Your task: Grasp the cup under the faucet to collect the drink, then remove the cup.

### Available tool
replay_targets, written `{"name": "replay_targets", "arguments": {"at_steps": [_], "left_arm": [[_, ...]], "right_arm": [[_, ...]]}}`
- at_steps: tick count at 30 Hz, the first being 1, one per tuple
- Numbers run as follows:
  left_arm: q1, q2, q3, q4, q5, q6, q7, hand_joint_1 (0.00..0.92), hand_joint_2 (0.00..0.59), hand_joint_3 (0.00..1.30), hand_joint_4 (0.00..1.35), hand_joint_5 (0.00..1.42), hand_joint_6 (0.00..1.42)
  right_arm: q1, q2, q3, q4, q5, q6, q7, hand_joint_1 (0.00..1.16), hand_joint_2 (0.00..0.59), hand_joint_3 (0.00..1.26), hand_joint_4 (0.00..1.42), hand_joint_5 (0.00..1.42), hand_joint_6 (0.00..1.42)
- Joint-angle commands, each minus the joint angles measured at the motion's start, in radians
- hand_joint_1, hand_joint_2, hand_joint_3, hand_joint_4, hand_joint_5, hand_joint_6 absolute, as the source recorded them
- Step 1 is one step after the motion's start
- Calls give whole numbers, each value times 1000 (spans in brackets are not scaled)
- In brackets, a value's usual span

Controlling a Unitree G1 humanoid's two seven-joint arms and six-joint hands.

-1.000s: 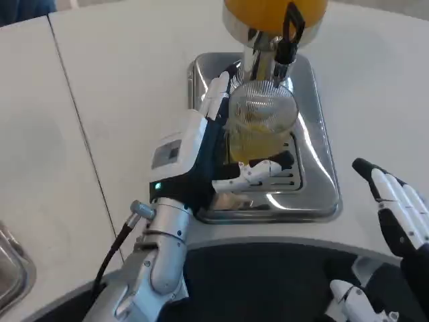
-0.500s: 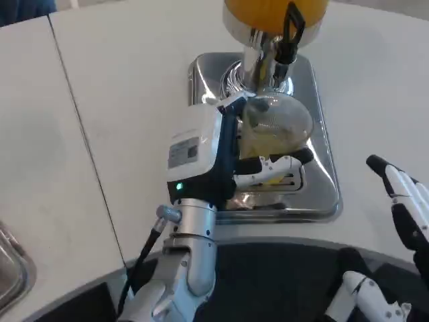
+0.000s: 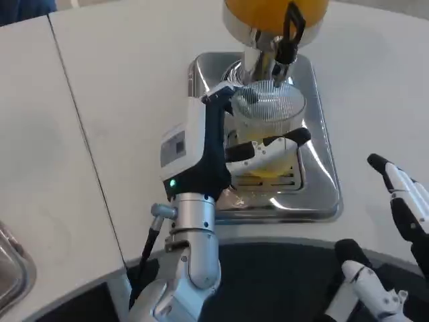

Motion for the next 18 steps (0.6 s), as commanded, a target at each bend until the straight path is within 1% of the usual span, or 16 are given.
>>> {"name": "replay_targets", "arguments": {"at_steps": [1, 7, 11, 18], "left_arm": [[33, 15, 2, -52, 4, -9, -2, 670, 0, 1120, 1198, 1424, 1424], [76, 66, 13, -105, 16, -16, 5, 679, 0, 1116, 1191, 1424, 1424], [102, 98, 20, -141, 29, -21, 19, 687, 0, 1115, 1186, 1424, 1424], [151, 157, 40, -188, 52, -32, 44, 695, 0, 1106, 1186, 1423, 1424]], "right_arm": [[-4, 10, -5, -14, -7, 10, 19, 255, 450, 0, 0, 0, 0], [-3, 23, 1, -14, -5, 7, 30, 258, 451, 0, 0, 0, 0], [-2, 31, 16, -14, -10, 11, 34, 259, 451, 0, 0, 0, 0], [-9, 27, 31, -14, -13, 17, 35, 262, 454, 0, 0, 0, 0]]}}
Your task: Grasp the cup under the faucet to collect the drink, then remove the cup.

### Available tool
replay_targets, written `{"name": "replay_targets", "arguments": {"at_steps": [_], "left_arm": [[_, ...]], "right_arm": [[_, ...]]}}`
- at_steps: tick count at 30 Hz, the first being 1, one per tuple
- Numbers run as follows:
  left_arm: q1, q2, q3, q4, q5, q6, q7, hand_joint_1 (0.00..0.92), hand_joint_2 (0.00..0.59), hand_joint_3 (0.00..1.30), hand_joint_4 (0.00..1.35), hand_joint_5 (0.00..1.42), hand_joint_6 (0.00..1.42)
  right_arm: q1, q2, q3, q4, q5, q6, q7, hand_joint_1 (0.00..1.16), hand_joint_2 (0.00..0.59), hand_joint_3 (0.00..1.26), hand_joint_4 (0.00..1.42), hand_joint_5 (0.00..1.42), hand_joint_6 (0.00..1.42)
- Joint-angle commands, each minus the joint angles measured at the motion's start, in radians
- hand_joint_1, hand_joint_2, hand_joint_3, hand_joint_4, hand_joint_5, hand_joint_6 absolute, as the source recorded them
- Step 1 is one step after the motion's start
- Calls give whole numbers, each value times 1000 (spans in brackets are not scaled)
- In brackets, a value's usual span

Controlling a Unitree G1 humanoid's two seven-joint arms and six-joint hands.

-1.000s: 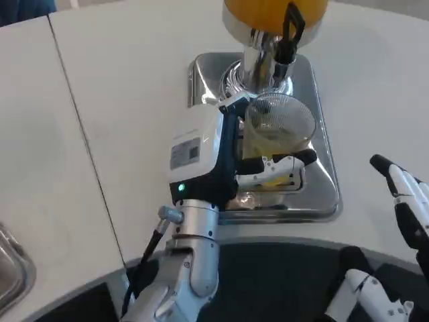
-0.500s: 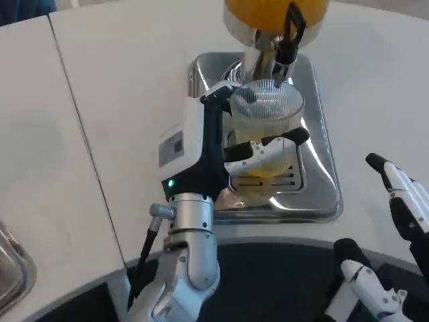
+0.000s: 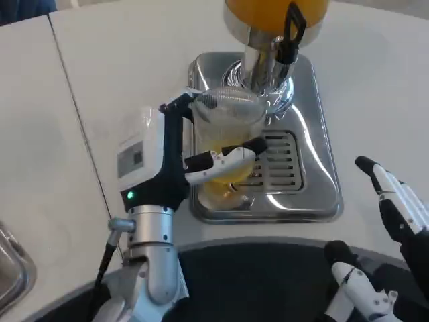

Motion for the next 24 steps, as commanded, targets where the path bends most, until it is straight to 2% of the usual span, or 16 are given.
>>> {"name": "replay_targets", "arguments": {"at_steps": [1, 9, 16, 20, 24], "left_arm": [[42, 40, 12, -65, 33, -35, 45, 695, 0, 1106, 1185, 1424, 1424], [111, 96, 83, -136, 24, -33, 43, 708, 0, 1103, 1170, 1424, 1424], [186, 134, 136, -197, 5, -52, 25, 725, 0, 1095, 1181, 1424, 1424], [227, 156, 163, -243, -9, -68, 8, 726, 0, 1094, 1182, 1424, 1424], [277, 170, 194, -295, -33, -78, -19, 728, 0, 1094, 1183, 1424, 1424]], "right_arm": [[-1, 3, 3, -14, -11, 9, 3, 262, 454, 0, 0, 0, 0], [5, -6, 8, -14, -15, 12, 1, 266, 458, 0, 0, 0, 1], [-22, -22, 48, -14, -46, 40, 6, 269, 460, 0, 0, 0, 1], [-31, -45, 64, -14, -60, 49, 4, 271, 461, 0, 0, 0, 1], [-55, -93, 58, -14, -77, 47, 15, 298, 444, 0, 0, 0, 0]]}}
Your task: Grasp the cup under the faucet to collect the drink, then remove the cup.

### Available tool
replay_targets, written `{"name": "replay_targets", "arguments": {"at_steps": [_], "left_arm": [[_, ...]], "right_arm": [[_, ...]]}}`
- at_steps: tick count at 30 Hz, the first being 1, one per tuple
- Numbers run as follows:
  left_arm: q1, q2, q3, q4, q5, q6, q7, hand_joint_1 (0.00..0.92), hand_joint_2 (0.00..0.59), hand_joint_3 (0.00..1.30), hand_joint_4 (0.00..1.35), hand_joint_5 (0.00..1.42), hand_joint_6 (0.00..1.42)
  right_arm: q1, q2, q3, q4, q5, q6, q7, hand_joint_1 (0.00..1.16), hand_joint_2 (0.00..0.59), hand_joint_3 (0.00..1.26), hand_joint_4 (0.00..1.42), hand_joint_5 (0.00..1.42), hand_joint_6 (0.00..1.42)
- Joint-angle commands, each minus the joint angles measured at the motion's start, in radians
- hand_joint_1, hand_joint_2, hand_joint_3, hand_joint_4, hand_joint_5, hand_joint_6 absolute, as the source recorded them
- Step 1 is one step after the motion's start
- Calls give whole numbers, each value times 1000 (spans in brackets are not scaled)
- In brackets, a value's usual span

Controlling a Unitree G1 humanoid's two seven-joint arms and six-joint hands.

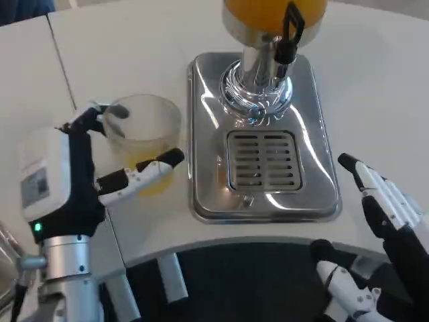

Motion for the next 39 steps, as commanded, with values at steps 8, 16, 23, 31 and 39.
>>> {"name": "replay_targets", "arguments": {"at_steps": [8, 16, 23, 31, 39], "left_arm": [[124, 24, 68, -182, -45, -74, -51, 730, 0, 1094, 1183, 1424, 1424], [212, 15, 106, -306, -76, -117, -105, 727, 0, 1094, 1183, 1424, 1424], [328, -51, 83, -471, -80, -145, -159, 727, 0, 1094, 1183, 1424, 1424], [452, -87, 67, -598, -84, -199, -232, 721, 0, 1094, 1183, 1424, 1424], [552, -71, 78, -634, -86, -300, -280, 720, 0, 1094, 1183, 1424, 1424]], "right_arm": [[-76, -192, -79, -13, -45, 0, 34, 308, 448, 0, 0, 0, 0], [-15, -263, -140, -12, -78, -90, -49, 221, 484, 0, 0, 0, 0], [108, -241, -174, -5, -99, -187, -144, 146, 520, 0, 0, 0, 0], [151, -213, -210, -14, -86, -214, -154, 132, 518, 0, 0, 0, 0], [100, -226, -212, -14, -70, -215, -141, 77, 529, 0, 0, 0, 0]]}}
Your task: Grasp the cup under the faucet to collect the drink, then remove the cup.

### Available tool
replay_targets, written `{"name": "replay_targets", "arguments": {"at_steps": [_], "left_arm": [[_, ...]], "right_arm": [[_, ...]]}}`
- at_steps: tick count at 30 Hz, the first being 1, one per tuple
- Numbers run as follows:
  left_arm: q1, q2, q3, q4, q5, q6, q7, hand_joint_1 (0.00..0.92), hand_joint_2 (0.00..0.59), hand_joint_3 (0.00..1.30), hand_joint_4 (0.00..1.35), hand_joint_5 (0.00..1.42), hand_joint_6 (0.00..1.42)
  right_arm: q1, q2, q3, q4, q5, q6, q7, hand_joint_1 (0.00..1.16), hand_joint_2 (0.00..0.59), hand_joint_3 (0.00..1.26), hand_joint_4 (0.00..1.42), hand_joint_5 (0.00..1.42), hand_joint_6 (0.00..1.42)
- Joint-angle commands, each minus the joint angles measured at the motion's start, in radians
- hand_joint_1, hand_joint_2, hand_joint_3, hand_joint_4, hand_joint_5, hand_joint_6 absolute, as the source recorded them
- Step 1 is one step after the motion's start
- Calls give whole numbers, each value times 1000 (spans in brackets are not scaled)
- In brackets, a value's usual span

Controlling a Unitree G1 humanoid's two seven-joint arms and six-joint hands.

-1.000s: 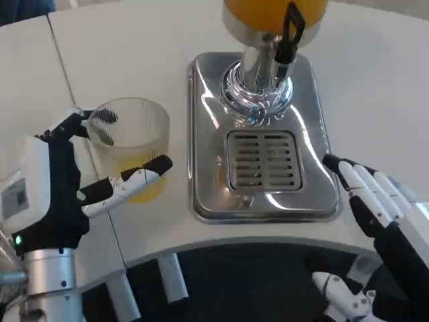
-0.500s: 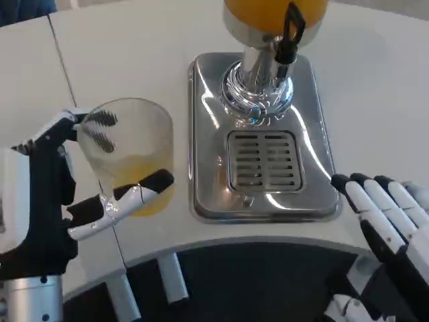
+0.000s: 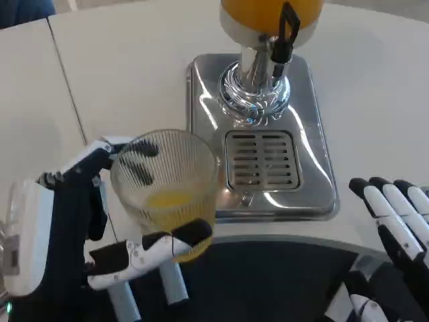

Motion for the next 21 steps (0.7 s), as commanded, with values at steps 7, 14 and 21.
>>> {"name": "replay_targets", "arguments": {"at_steps": [7, 14, 21], "left_arm": [[94, 2, -3, -46, -6, -138, -55, 720, 0, 1094, 1183, 1424, 1424], [104, -10, -3, -51, -7, -169, -74, 720, 0, 1094, 1183, 1424, 1424], [108, -20, -6, -57, -7, -183, -100, 720, 0, 1094, 1183, 1424, 1424]], "right_arm": [[-17, 0, 23, 2, 19, -17, -15, 63, 528, 0, 0, 0, 0], [-24, 0, 61, 9, 24, -34, -18, 56, 527, 0, 0, 0, 0], [-7, 15, 122, 25, 8, -61, -42, 51, 527, 0, 0, 0, 0]]}}
